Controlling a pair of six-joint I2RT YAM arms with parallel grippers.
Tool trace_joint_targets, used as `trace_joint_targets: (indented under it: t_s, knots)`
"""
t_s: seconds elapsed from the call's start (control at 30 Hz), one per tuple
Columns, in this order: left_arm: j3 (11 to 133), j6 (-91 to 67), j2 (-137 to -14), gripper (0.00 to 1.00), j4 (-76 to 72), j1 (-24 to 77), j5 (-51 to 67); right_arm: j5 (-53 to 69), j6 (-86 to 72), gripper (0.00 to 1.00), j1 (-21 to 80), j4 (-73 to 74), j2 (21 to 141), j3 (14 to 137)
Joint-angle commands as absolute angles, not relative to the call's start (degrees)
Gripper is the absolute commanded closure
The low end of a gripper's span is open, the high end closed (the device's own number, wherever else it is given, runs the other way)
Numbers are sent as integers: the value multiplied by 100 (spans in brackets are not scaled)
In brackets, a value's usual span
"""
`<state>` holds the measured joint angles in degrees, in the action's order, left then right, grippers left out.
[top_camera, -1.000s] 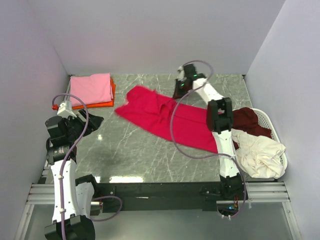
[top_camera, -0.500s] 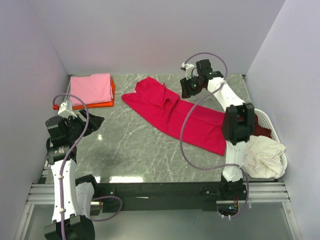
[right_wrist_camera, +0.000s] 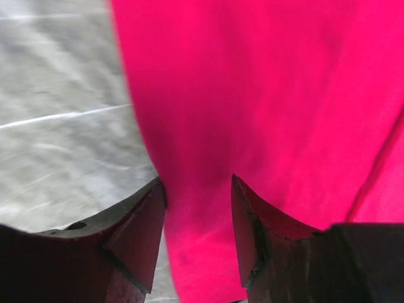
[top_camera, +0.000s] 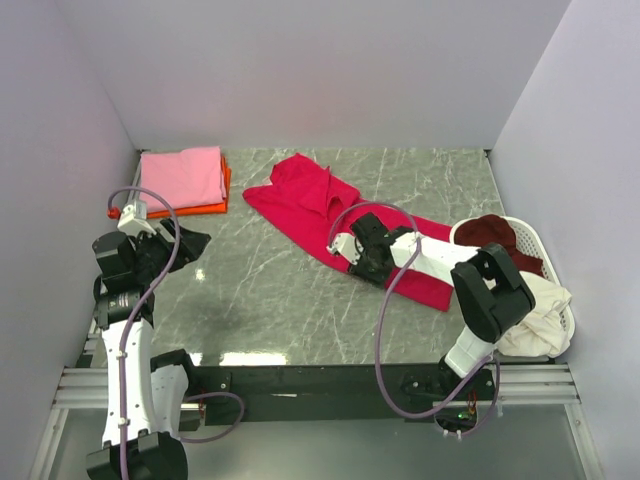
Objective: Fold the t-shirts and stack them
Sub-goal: Fold the tshirt
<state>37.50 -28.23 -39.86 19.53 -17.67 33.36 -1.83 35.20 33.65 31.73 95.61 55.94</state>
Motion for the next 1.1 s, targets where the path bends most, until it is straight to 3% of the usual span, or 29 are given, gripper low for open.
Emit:
trace_joint_targets:
  t_s: [0.0,0.1,0.13,0.23,0.33,0.57,0.63,0.77,0.9,1.07]
  knots:
    - [3709,-2813,-3841,23,1740,-1731,3428,-957,3366,49,3515,2708,9430,5275]
    - [3718,-2813,-3797,23,1749,-1705,3419,-1081,3235,63,3638,2724,9571,5212]
    - [3718,-2821,-3788,23,1749,-1714,3419,-1055,3200,73,3691,2777,9606,5229]
    - [3709,-2821,-3779,23,1740,-1705,3419,-958,3042,90,4016,2962,9668,5238]
    - [3709,-2813,-3753,23,1732,-1705,3419,-696,2918,100,4472,3242,9747,5457]
    - [3726,-2821,-3753,23,1758,-1696,3384,790,2505,100,5589,4068,10597,7220]
    - [3727,-2813,-3771,23,1767,-1696,3366,1264,2426,82,5888,4253,10888,7671]
    - [3735,-2795,-3806,23,1784,-1688,3331,1872,2522,72,6108,4737,11110,8428]
    - [3727,-2812,-3867,23,1749,-1705,3384,2064,2750,61,5583,4842,10390,8367]
    - [3700,-2812,-3964,23,1705,-1696,3498,2785,2761,59,3767,4721,9984,8822]
